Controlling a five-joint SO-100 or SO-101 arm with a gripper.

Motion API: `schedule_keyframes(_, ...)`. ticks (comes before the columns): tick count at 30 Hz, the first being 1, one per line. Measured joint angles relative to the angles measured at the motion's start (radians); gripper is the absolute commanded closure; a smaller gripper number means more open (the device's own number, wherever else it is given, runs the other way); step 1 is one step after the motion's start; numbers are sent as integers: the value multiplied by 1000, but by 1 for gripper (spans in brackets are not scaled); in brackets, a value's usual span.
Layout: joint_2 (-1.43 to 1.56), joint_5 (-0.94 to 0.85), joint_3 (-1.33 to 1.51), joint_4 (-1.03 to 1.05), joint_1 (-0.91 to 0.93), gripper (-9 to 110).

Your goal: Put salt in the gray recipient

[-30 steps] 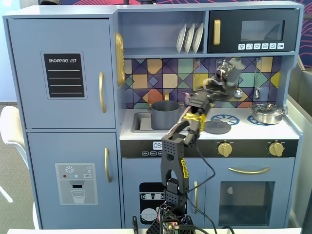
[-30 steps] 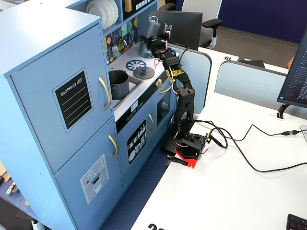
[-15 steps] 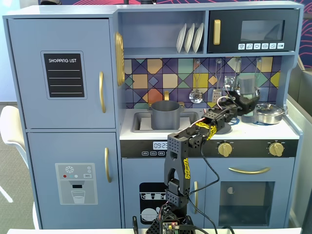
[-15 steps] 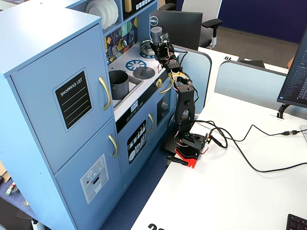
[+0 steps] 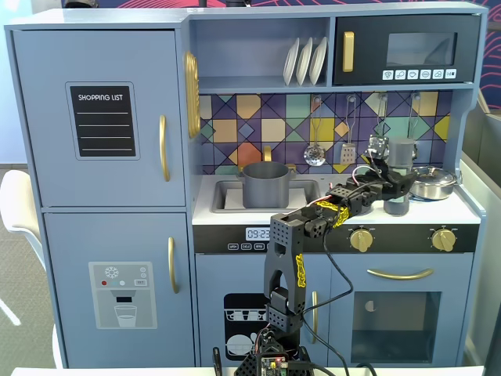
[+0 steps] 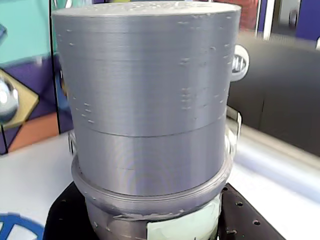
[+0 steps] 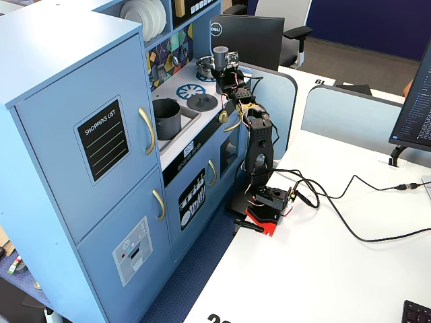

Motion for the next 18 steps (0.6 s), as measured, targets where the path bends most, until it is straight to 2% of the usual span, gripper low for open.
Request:
schedule_keyframes(7,8,20,35,-2,0,101)
schedule_keyframes(13,17,60,72,-57,5,55)
schedule_keyframes(15,15,64,84,-63,6,49)
schedule_keyframes(18,14,55,98,-67,2,46)
